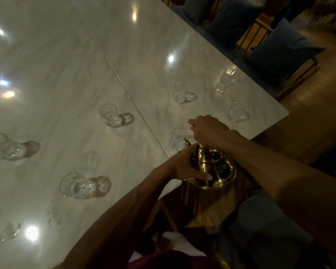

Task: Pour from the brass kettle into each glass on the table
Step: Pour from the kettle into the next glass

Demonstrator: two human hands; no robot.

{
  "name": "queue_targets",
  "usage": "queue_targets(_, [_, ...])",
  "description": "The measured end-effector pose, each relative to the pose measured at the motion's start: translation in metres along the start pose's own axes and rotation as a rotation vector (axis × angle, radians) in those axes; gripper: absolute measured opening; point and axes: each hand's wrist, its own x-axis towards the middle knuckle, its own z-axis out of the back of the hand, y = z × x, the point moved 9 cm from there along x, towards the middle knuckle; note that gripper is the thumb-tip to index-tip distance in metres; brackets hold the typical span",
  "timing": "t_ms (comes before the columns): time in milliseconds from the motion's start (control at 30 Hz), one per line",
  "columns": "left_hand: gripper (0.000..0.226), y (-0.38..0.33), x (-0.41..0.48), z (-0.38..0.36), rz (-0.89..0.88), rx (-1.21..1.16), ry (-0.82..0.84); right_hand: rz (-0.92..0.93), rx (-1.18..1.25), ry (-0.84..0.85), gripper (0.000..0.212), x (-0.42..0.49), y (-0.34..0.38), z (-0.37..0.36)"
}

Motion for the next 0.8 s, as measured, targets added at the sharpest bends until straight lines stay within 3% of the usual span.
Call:
queue_targets(267, [0.100,0.001,0.000,-0.002,0.004,0.010,0.006,0.017,-0.007,-0.008,0.021,-0.005,0.003,0.002])
queue_targets(800, [0.116,0.003,-0.001,-0.002,0.019,0.060,-0.006,0.040,0.018,-0.084,0.030,-0.023,0.005,0.011])
